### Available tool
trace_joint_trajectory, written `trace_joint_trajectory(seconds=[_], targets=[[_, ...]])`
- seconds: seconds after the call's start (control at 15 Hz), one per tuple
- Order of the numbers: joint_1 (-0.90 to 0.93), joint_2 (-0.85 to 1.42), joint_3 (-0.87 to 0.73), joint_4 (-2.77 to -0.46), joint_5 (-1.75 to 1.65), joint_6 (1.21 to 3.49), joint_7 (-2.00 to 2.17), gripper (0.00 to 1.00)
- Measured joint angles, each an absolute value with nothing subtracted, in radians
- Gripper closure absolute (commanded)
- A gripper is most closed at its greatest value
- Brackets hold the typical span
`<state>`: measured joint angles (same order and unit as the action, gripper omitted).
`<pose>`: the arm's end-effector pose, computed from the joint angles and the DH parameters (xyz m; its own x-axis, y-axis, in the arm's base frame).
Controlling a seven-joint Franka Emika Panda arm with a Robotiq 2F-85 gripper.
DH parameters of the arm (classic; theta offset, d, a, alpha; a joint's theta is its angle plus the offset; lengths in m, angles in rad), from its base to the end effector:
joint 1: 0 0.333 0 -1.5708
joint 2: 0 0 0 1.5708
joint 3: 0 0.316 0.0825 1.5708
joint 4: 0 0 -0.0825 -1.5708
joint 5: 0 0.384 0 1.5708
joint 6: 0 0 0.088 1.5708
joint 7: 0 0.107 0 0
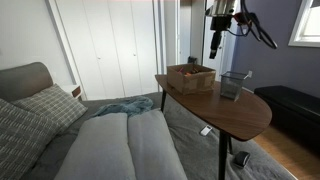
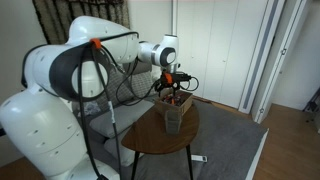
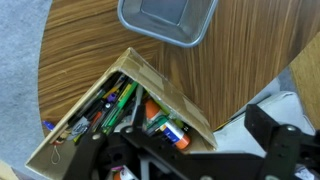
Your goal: Remove an orange marker from the box
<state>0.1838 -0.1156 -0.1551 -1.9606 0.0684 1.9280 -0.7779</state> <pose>0.5341 0.0171 0.5320 0.7023 0.7023 0.1158 0.7074 -0.7068 -0.0032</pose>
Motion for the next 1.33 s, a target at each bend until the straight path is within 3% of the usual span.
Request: trace_joint_trajectory(seconds=[0.33,0.87,1.33], targets=[[0.128,0.033,-0.087,-1.875,0.119,2.033,-0.777,0.0],[0.093,0.039,-0.047,-1.877,0.129,2.051,-0.78,0.0],[0.07,0.144,0.004,-1.875,0.137,2.252,-0.793,0.0]])
